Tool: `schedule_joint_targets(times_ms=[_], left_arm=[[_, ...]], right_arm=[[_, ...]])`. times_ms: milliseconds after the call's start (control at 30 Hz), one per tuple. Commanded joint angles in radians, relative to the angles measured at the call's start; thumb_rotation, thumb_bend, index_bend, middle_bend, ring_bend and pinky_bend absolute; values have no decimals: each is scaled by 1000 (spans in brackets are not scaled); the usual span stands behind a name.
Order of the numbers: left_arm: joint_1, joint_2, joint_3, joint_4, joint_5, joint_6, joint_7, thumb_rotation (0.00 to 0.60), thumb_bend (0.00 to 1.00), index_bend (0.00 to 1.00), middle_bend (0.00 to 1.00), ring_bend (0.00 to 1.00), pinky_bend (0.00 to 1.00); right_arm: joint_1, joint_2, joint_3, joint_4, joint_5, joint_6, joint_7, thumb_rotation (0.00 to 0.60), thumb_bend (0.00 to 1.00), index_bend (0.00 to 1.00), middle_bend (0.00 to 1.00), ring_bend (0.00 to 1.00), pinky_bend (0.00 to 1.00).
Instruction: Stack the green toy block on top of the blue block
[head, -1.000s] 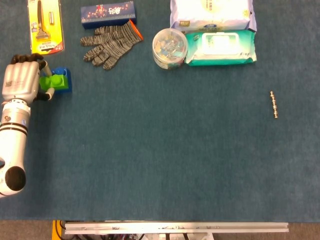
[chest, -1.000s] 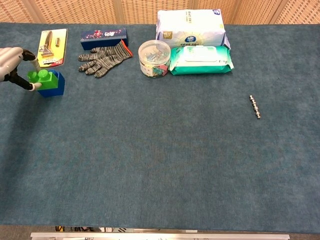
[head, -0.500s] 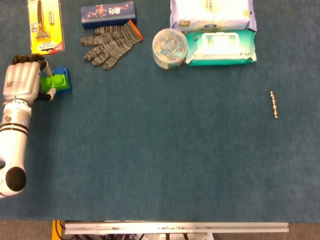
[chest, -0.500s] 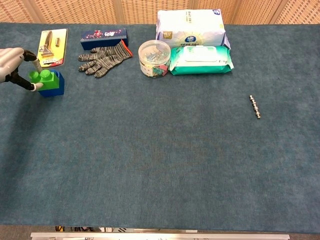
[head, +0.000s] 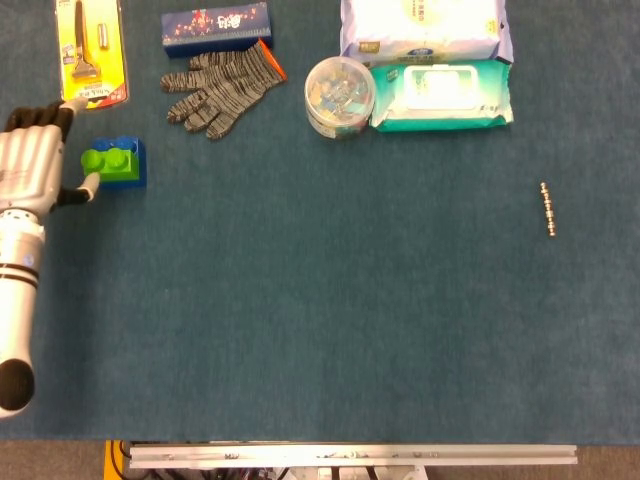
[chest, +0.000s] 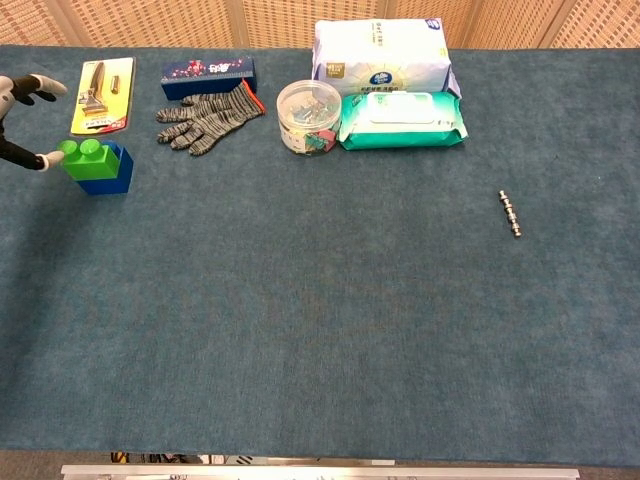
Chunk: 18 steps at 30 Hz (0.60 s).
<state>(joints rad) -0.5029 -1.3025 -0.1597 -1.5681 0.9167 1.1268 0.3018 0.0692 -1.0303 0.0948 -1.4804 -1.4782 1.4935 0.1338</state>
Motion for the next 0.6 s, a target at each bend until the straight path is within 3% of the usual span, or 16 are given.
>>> schedule_joint_targets(times_ms=[33,367,600], left_arm=[[46,21,15,-27,56,68,-29,600,284,155,187,173,109],[186,13,91,-36,253,305,-57,600,284,191,187,173,109],[260,14,143,-67,343,386,-46,600,285,206,187,173,109]], right_arm=[[4,1,1,-3,7,-12,-6,600,213,503,515,425,470],[38,-13,-9,1,5,-78,-18,600,214,503,515,425,470],[44,-29,-17,-10,-17,-76,-31,600,214,503,515,425,470]])
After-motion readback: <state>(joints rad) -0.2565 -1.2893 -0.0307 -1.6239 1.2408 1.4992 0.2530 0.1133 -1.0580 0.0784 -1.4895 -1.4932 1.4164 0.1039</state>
